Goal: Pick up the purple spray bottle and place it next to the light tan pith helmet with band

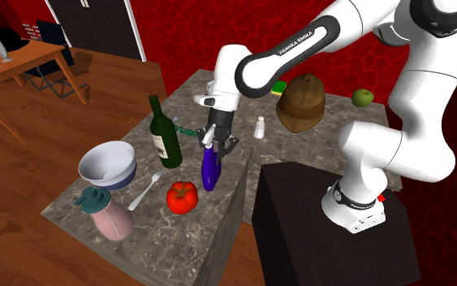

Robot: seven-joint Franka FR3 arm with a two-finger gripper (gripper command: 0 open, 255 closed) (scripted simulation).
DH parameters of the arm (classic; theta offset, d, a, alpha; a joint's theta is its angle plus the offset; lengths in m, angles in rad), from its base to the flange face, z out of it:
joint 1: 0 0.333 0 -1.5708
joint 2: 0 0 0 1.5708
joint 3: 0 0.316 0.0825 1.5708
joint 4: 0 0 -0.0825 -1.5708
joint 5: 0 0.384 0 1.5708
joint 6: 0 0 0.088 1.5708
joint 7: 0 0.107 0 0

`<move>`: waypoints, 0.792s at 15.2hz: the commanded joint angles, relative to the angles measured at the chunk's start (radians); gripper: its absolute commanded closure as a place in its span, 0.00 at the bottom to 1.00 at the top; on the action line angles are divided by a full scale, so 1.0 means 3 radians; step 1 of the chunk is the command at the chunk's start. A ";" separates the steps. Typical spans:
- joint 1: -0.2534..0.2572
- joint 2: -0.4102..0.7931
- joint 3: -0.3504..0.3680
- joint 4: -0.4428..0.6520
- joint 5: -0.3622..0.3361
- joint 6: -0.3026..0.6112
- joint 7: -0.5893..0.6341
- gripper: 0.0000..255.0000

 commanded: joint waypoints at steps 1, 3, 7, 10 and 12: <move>-0.0078 -0.0018 0.0111 0.0036 -0.0004 -0.0083 0.0050 1.00; -0.0145 -0.0039 0.0207 0.0075 -0.0009 -0.0165 0.0094 1.00; -0.0260 -0.0082 0.0381 0.0161 -0.0019 -0.0327 0.0181 1.00; -0.0329 -0.0113 0.0498 0.0232 -0.0025 -0.0448 0.0244 1.00; -0.0368 -0.0132 0.0569 0.0283 -0.0027 -0.0528 0.0285 1.00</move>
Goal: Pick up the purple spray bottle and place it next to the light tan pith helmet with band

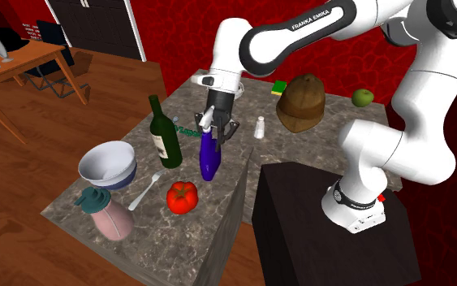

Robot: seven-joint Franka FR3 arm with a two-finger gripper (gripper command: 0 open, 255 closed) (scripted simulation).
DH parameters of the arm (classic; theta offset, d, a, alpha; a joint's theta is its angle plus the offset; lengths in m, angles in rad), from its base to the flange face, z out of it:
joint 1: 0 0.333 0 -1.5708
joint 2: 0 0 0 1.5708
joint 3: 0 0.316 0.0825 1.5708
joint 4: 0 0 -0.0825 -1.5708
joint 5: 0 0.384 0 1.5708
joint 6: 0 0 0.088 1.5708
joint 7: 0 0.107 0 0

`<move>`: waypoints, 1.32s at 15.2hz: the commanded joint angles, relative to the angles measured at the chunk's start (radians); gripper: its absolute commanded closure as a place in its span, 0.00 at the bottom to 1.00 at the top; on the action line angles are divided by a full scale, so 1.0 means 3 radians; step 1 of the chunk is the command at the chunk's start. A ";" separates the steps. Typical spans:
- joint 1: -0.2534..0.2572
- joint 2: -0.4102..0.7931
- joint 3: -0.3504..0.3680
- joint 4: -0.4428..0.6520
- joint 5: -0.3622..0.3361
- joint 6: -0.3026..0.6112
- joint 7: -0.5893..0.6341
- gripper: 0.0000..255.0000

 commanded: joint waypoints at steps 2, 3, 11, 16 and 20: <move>-0.0048 -0.0025 0.0098 0.0092 -0.0001 -0.0129 0.0059 1.00; -0.0063 -0.0033 0.0130 0.0120 -0.0001 -0.0169 0.0079 1.00; -0.0145 -0.0084 0.0349 0.0365 0.0009 -0.0483 0.0225 1.00; -0.0167 -0.0099 0.0458 0.0539 0.0024 -0.0677 0.0308 1.00; -0.0171 -0.0101 0.0532 0.0689 0.0039 -0.0831 0.0370 1.00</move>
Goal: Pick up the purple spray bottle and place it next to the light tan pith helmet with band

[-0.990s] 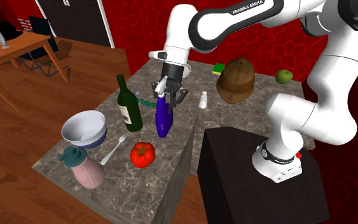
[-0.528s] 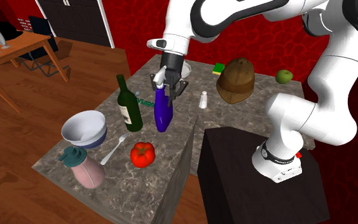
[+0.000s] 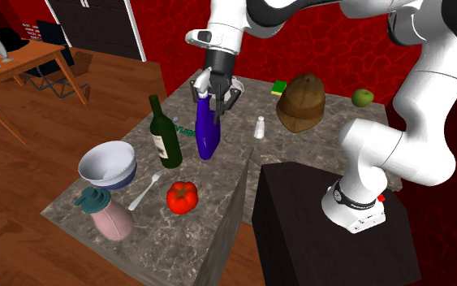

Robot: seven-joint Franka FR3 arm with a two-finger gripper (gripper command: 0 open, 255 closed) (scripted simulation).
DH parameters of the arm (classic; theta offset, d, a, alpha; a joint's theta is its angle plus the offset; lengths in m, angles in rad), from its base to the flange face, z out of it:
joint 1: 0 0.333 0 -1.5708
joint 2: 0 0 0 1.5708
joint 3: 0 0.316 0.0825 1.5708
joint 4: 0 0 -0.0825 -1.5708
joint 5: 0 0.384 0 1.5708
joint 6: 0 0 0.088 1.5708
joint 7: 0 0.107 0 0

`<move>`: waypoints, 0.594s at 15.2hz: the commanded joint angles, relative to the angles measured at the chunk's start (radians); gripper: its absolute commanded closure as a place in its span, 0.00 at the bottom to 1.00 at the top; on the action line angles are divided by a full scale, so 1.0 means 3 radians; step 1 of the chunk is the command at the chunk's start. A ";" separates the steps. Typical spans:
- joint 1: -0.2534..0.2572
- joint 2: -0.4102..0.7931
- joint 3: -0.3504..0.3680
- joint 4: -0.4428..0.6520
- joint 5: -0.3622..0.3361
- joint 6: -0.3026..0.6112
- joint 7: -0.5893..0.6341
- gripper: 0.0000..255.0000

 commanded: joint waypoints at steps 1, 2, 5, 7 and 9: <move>0.0006 0.0005 0.0032 0.0088 0.0011 -0.0083 0.0031 1.00; 0.0007 0.0007 0.0048 0.0128 0.0016 -0.0121 0.0046 1.00; 0.0016 0.0015 0.0091 0.0251 0.0031 -0.0236 0.0088 1.00; 0.0024 0.0024 0.0116 0.0337 0.0042 -0.0312 0.0116 1.00; 0.0035 0.0035 0.0138 0.0425 0.0054 -0.0388 0.0142 1.00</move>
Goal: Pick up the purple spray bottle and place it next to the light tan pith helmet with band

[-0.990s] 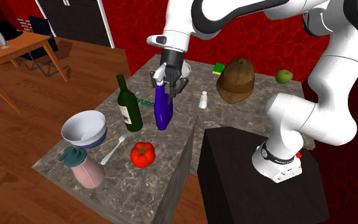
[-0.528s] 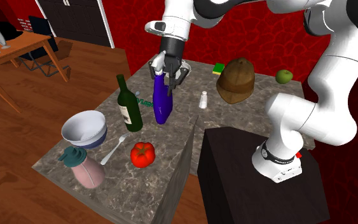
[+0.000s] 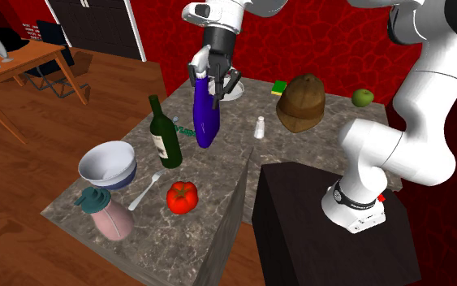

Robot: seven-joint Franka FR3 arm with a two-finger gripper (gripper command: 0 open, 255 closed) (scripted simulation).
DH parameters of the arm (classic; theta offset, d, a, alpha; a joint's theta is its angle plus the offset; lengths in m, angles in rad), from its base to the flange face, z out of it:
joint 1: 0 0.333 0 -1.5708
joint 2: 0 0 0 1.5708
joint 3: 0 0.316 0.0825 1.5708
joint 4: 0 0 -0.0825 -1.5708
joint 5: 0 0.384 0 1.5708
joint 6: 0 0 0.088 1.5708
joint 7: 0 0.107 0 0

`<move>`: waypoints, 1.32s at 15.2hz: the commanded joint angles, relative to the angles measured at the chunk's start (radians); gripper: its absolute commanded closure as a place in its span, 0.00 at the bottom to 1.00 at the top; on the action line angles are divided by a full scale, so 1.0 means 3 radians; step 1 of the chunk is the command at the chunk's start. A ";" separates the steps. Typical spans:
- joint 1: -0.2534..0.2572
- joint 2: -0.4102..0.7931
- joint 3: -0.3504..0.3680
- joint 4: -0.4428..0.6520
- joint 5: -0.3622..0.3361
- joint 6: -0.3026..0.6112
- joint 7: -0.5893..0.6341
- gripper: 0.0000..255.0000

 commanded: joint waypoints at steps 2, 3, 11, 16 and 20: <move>0.0020 0.0020 0.0033 0.0137 0.0020 -0.0116 0.0042 1.00; 0.0028 0.0028 0.0042 0.0184 0.0026 -0.0154 0.0055 1.00; -0.0395 -0.0378 0.0273 0.0091 -0.0158 -0.0522 0.0037 1.00; -0.0769 -0.0748 0.0372 -0.0029 -0.0320 -0.0842 -0.0072 1.00; -0.1025 -0.1000 0.0395 -0.0047 -0.0439 -0.1129 -0.0191 1.00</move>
